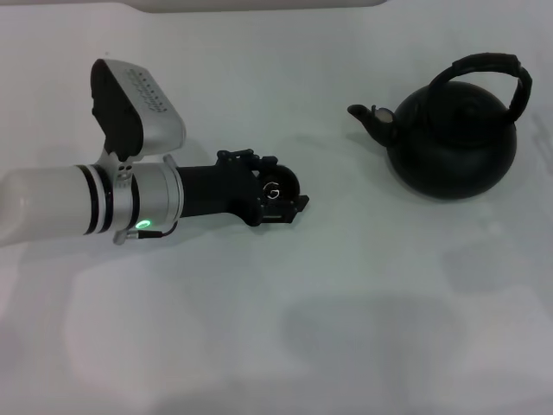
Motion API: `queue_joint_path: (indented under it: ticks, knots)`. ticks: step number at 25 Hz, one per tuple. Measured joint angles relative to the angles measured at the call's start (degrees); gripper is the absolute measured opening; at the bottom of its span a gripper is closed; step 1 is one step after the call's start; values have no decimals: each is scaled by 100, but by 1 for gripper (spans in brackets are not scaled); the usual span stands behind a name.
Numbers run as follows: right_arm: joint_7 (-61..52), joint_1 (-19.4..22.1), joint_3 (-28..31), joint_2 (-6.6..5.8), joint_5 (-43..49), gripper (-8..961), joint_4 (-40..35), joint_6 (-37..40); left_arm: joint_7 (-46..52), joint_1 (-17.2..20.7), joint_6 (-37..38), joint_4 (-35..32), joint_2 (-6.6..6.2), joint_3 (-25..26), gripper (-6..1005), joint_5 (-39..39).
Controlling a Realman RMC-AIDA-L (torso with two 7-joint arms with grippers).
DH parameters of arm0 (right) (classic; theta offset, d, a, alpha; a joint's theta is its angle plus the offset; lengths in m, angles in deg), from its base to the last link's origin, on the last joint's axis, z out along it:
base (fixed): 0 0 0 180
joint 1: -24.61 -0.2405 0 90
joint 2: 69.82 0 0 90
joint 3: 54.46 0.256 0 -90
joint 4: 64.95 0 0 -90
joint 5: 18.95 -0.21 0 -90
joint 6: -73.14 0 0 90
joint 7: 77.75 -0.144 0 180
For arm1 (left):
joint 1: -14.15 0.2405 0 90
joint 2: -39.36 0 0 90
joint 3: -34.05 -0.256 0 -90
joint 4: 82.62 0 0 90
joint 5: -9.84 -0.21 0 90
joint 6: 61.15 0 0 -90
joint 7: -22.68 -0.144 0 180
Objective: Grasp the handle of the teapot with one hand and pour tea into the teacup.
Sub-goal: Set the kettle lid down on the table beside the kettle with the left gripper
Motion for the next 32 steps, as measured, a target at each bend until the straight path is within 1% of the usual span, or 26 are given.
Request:
queue_joint_path:
  ticks: [12, 17, 24, 32]
  knots:
    - [0, 13, 0, 0, 2, 628, 12, 27, 4, 62, -9, -36, -16, 0, 816, -8]
    - [0, 8, 0, 0, 8, 628, 12, 19, 3, 210, -25, -263, -25, 12, 816, -35]
    - [0, 5, 0, 0, -5, 628, 12, 6, 2, 233, -43, -306, -28, 89, 816, -58]
    - [19, 8, 4, 0, -35, 628, 41, 1, 3, 345, -101, -576, -42, 110, 816, -70]
